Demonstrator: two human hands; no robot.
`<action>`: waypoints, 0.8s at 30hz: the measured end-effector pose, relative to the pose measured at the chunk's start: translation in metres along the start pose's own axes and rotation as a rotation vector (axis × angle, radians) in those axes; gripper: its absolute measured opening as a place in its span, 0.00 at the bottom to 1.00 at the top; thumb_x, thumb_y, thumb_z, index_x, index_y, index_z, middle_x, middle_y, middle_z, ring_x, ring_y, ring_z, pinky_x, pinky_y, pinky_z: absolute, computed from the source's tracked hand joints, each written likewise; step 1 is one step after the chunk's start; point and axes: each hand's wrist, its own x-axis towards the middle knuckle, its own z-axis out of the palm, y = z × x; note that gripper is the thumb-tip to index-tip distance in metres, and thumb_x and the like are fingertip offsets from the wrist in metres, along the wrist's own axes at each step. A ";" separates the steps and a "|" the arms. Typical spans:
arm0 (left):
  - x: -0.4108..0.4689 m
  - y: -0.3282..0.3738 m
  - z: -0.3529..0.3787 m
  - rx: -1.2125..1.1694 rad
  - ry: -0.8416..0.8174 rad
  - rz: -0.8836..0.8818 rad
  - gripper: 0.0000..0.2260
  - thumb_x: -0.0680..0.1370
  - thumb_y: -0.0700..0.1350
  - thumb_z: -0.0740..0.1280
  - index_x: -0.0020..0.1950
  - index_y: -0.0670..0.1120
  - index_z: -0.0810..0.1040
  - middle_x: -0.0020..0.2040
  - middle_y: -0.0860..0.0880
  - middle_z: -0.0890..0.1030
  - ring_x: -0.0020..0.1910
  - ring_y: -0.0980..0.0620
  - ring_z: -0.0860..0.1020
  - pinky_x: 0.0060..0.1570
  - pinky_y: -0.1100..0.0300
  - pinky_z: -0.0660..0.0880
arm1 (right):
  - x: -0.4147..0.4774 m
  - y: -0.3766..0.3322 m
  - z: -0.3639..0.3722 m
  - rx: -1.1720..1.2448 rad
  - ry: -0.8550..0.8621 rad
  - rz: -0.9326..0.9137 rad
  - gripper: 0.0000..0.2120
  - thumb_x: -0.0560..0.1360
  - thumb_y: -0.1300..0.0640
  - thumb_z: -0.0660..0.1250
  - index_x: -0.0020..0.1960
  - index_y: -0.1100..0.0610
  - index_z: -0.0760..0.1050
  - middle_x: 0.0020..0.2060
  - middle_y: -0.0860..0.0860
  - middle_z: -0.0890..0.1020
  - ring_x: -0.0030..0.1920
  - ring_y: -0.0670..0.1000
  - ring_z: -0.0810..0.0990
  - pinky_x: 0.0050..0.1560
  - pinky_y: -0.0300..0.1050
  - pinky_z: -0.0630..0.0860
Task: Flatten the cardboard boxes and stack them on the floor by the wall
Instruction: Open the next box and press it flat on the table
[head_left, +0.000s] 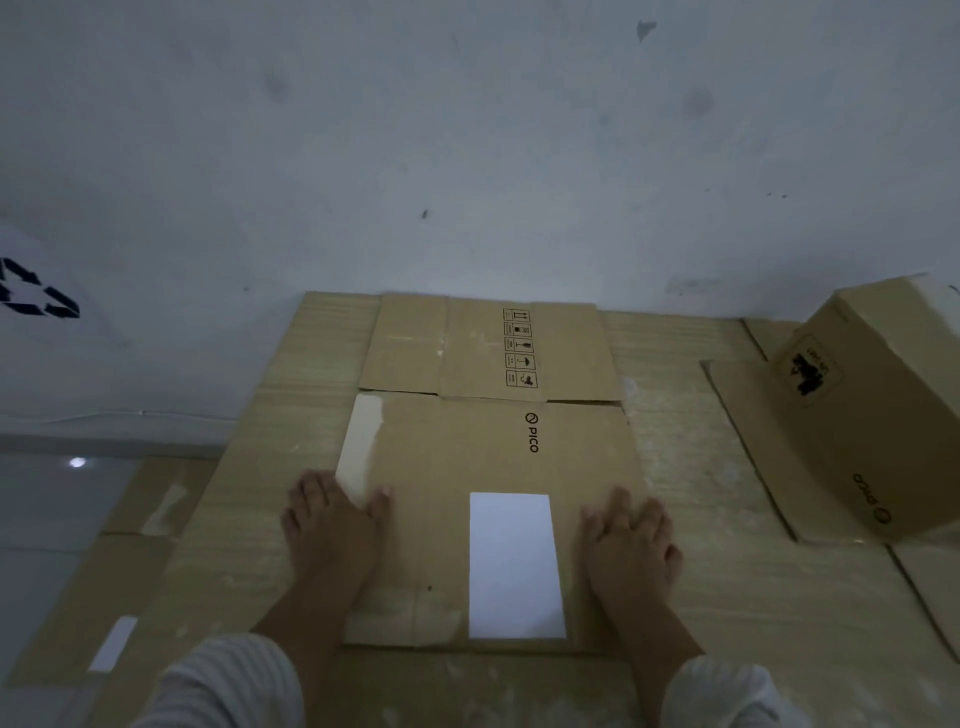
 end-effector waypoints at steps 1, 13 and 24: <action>-0.001 0.003 -0.001 -0.005 0.004 -0.010 0.38 0.75 0.64 0.59 0.73 0.37 0.60 0.74 0.39 0.62 0.74 0.40 0.57 0.71 0.45 0.56 | -0.001 -0.002 -0.002 0.014 -0.019 0.020 0.29 0.78 0.38 0.45 0.76 0.48 0.50 0.76 0.60 0.52 0.75 0.61 0.51 0.71 0.60 0.52; -0.003 -0.025 -0.041 -0.287 -0.178 -0.107 0.24 0.76 0.56 0.65 0.61 0.39 0.67 0.58 0.35 0.77 0.58 0.37 0.76 0.53 0.48 0.71 | -0.011 0.019 -0.029 0.431 -0.058 0.143 0.28 0.76 0.47 0.63 0.64 0.68 0.64 0.60 0.67 0.75 0.60 0.64 0.75 0.56 0.51 0.70; -0.038 -0.049 -0.099 -0.305 0.032 -0.091 0.24 0.76 0.58 0.63 0.60 0.39 0.69 0.58 0.36 0.77 0.57 0.36 0.76 0.52 0.48 0.72 | -0.067 -0.007 -0.066 0.597 0.051 0.020 0.24 0.75 0.46 0.64 0.62 0.63 0.67 0.57 0.63 0.78 0.57 0.62 0.77 0.50 0.49 0.69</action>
